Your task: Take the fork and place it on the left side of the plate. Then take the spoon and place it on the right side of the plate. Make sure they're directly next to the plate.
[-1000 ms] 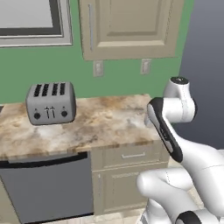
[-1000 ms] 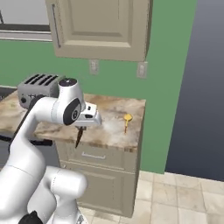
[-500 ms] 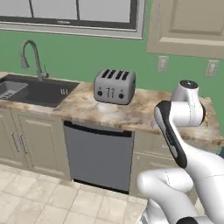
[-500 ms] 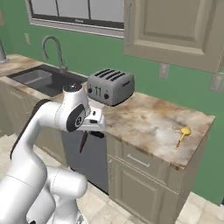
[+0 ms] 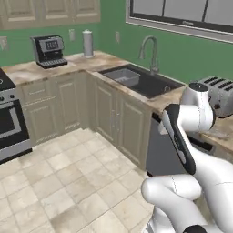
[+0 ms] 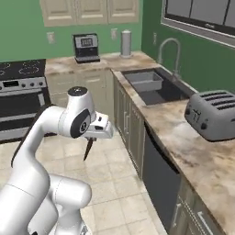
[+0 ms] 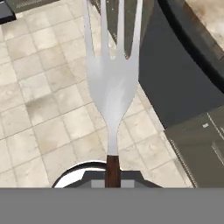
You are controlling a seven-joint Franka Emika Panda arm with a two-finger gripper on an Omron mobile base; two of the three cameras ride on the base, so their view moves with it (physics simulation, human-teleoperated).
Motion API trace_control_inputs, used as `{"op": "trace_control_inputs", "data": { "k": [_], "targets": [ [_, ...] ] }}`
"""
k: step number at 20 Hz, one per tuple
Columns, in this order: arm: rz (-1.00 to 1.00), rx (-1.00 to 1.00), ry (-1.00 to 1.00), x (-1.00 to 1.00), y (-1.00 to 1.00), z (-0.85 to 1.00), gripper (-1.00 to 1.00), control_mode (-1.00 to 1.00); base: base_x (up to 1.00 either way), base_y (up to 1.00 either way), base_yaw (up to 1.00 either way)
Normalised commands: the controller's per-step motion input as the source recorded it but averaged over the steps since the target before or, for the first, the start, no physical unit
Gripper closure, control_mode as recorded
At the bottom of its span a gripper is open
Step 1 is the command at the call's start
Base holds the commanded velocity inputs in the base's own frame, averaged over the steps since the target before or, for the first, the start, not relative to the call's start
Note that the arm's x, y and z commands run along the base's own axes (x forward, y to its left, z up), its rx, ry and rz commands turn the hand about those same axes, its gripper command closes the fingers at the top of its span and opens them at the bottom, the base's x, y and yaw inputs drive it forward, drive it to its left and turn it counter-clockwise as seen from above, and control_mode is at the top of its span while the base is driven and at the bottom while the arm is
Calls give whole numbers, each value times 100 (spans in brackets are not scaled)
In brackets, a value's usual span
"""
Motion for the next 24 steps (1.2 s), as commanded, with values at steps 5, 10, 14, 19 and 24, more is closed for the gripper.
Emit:
{"op": "trace_control_inputs", "data": {
  "k": [5,10,14,19,24],
  "targets": [
    [0,0,0,0,0,0,100,100,-18,6,100],
    [0,0,0,0,0,0,100,100,-16,1,100],
    [0,0,0,0,0,0,100,100,-3,0,100],
    [0,0,0,0,0,0,100,100,0,-11,96],
    [0,0,0,0,0,0,100,100,12,-64,65]
  ]
}}
